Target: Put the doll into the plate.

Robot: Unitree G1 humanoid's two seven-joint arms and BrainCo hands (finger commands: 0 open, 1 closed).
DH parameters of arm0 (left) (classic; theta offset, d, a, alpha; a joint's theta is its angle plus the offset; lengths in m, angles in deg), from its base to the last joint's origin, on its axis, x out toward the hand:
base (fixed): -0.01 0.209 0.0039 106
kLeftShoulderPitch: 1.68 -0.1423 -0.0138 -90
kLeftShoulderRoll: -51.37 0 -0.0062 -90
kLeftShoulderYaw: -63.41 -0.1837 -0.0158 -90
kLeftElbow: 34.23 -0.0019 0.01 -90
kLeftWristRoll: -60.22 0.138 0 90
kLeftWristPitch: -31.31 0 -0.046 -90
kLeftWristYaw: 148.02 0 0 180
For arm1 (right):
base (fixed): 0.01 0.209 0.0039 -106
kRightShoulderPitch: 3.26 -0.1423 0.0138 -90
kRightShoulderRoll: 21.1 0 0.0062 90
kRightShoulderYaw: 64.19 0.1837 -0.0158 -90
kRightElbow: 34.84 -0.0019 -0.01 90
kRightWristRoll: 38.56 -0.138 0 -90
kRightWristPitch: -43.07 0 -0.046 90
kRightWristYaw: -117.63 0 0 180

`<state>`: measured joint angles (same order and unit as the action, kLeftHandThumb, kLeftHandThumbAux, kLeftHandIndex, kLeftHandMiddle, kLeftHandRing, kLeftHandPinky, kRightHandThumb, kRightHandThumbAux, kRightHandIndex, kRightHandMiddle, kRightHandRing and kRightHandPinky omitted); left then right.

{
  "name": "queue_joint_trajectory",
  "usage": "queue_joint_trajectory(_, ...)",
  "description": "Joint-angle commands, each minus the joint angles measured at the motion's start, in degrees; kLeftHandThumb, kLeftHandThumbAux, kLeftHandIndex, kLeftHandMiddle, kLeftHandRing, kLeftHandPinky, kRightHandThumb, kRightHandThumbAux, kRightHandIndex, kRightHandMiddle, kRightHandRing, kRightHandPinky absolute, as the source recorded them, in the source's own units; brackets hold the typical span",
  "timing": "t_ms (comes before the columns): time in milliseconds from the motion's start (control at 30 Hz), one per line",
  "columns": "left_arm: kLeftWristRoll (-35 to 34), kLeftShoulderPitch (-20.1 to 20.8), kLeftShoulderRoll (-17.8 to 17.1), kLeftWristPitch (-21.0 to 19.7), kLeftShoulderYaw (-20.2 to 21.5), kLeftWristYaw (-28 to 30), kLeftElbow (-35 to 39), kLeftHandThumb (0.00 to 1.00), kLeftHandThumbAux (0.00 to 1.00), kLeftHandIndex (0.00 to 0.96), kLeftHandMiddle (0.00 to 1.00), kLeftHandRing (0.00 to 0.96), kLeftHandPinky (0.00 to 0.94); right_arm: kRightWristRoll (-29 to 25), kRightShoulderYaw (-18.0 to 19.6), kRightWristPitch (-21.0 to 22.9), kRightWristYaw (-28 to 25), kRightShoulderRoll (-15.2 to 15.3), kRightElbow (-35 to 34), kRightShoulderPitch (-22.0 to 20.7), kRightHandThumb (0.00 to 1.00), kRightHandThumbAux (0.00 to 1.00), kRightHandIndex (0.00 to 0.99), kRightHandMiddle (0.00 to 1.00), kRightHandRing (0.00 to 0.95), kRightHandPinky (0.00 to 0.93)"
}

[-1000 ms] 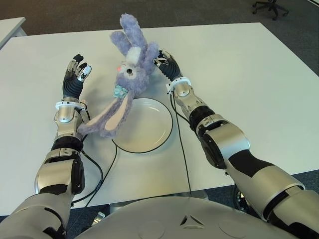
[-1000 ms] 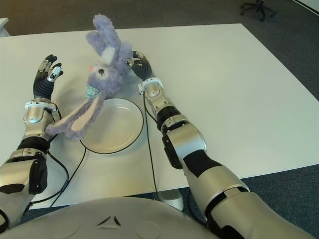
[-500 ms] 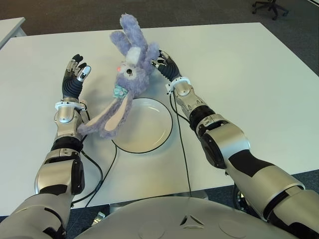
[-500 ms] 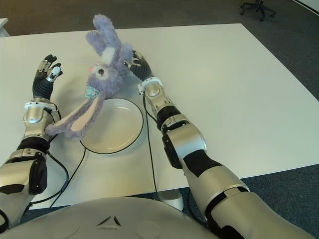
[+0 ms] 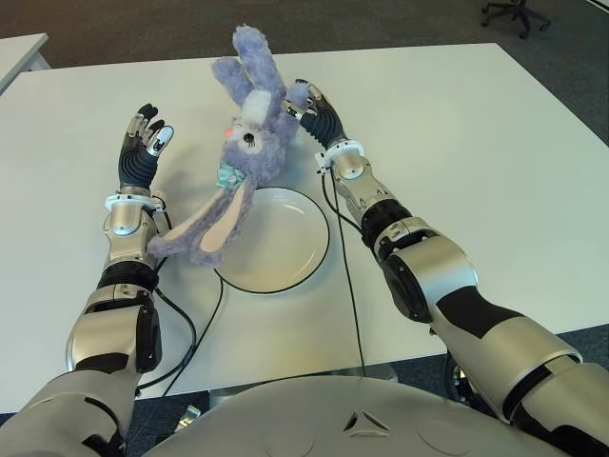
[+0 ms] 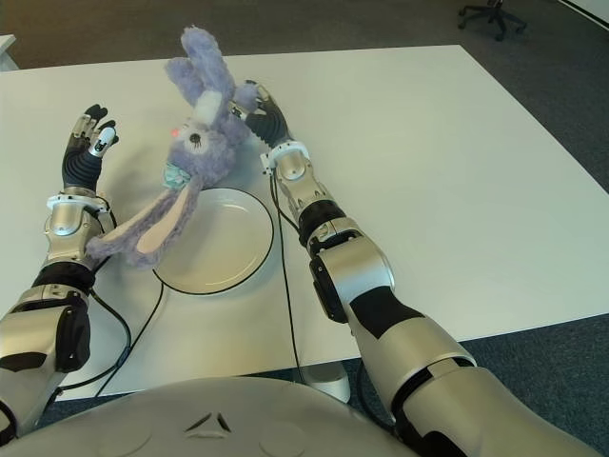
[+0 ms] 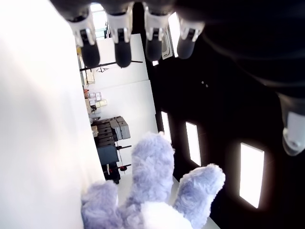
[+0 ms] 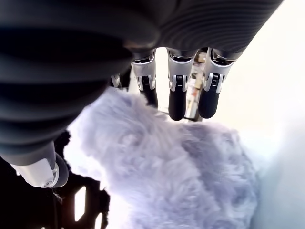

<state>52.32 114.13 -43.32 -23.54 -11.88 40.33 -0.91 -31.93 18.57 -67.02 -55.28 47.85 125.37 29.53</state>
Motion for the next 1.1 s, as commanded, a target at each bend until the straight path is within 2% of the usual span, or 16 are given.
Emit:
queue_joint_trajectory(33,1.5,-7.1,3.9,-0.8,-1.4,-0.2,-4.5,0.0,0.453,0.0,0.078,0.094,0.104,-0.2,-0.2,-1.7,-0.2,-9.3,-0.4,0.5,0.385,0.514,0.072,0.115,0.121,0.164)
queue_joint_trajectory(300,1.5,-7.1,3.8,-1.2,-1.4,-0.2,-4.3,0.0,0.453,0.0,0.072,0.086,0.093,-0.1,-0.7,-2.4,0.0,-9.4,-0.6,0.6,0.376,0.505,0.076,0.112,0.12,0.167)
queue_joint_trajectory(833,1.6,-7.0,3.7,-1.7,-1.4,-0.5,-4.2,0.0,0.455,0.0,0.077,0.09,0.097,-0.5,-0.7,-2.2,0.0,-10.1,-0.5,0.4,0.457,0.528,0.08,0.13,0.144,0.2)
queue_joint_trajectory(1100,1.8,-7.2,3.7,-1.1,-1.5,-0.6,-4.1,0.0,0.446,0.0,0.076,0.092,0.098,-1.7,0.5,-1.3,0.7,-10.7,-0.4,0.4,0.585,0.578,0.186,0.231,0.24,0.303)
